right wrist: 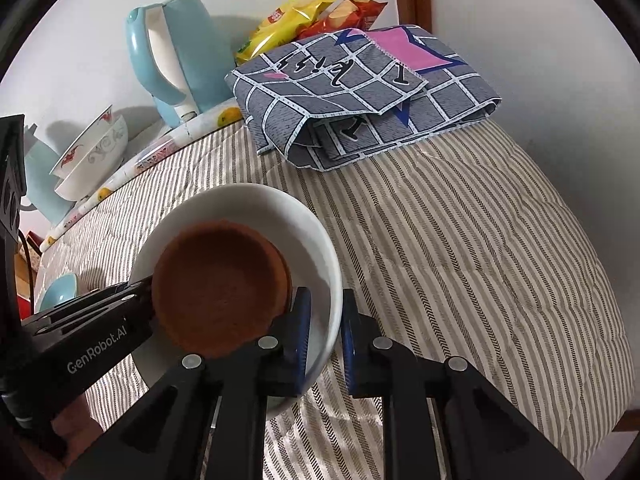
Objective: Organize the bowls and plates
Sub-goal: 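Lift the white bowl with both grippers and carry it over the plate stack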
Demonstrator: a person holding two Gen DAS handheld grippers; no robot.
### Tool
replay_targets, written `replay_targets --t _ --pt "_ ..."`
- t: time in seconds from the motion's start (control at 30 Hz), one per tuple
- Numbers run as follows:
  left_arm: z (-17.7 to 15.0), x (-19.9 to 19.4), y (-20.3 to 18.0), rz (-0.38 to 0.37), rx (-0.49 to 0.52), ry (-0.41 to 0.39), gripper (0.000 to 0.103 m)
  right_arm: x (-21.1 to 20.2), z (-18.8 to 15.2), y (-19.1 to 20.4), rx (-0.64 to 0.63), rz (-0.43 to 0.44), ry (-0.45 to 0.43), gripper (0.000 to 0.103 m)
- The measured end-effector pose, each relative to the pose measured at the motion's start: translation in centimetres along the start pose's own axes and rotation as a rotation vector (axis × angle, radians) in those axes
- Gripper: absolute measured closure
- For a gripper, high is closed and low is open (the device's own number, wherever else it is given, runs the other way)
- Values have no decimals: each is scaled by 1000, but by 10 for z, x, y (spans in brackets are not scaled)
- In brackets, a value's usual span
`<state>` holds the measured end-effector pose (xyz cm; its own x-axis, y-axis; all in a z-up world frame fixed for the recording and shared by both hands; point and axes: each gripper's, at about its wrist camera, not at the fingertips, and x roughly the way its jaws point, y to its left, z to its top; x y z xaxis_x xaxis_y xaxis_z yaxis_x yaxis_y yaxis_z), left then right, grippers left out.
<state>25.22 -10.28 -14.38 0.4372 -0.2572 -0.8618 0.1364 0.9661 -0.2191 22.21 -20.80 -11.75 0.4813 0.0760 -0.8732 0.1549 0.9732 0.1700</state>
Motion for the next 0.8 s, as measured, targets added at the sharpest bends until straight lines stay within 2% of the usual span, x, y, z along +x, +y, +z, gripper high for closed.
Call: replay_targets --t 0.8 --pt "-8 -60 3 6 -10 -73 94 -51 -4 23 -22 17 -59 90"
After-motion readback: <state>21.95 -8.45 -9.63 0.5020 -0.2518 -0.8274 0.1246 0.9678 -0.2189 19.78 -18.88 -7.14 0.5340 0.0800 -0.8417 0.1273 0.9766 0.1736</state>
